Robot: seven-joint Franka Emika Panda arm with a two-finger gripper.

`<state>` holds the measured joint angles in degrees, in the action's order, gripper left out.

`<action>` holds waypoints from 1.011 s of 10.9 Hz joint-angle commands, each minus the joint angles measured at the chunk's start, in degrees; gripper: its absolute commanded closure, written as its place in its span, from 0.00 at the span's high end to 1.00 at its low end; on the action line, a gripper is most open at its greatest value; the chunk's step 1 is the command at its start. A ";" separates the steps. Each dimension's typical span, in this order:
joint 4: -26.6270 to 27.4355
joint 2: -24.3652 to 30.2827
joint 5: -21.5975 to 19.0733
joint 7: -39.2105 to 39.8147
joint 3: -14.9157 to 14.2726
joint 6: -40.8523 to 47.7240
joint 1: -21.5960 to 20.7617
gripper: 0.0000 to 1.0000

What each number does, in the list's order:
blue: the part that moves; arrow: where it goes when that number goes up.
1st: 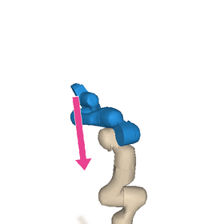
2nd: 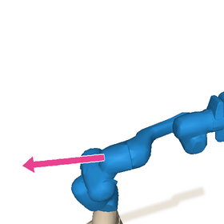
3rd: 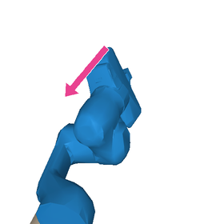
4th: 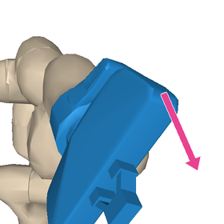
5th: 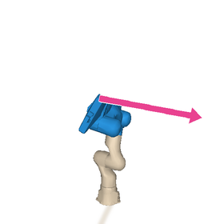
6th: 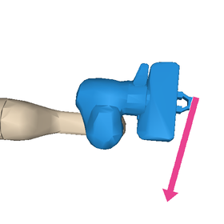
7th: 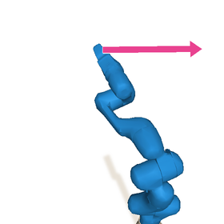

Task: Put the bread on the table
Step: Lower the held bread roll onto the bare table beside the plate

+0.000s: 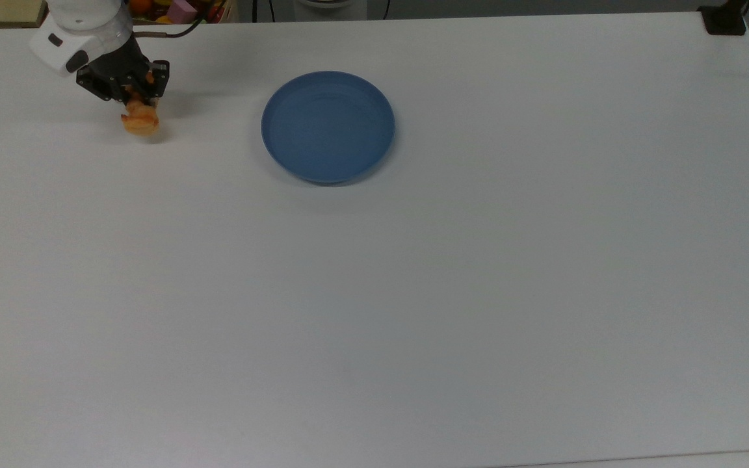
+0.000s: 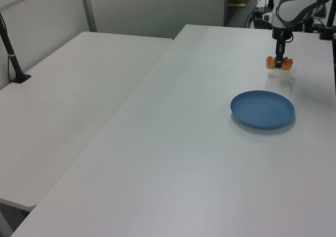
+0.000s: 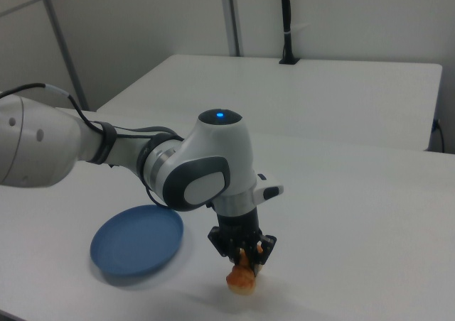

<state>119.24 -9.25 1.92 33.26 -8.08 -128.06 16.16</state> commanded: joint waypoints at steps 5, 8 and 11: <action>1.17 -2.97 0.37 0.76 0.00 -4.40 0.63 0.53; 1.08 -3.15 0.37 0.76 0.00 -4.22 0.81 0.94; 0.82 -3.06 0.37 0.76 0.00 -3.87 0.89 1.00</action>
<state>119.43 -12.97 1.92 33.27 -8.09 -131.02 16.83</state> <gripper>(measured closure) 0.018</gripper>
